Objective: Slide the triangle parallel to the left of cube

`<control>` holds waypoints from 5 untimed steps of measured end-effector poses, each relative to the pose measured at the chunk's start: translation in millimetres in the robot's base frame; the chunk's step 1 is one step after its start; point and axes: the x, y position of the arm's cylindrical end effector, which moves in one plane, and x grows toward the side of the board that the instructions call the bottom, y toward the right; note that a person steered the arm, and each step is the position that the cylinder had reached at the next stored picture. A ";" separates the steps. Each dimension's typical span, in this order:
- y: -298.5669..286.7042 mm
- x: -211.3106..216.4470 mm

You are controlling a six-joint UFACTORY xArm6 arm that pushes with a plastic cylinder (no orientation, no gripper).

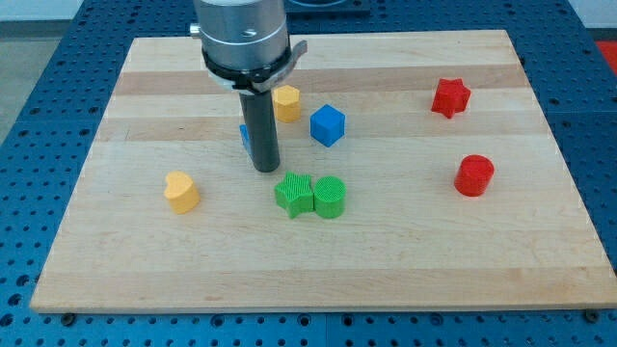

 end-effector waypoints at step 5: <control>8.1 -9.4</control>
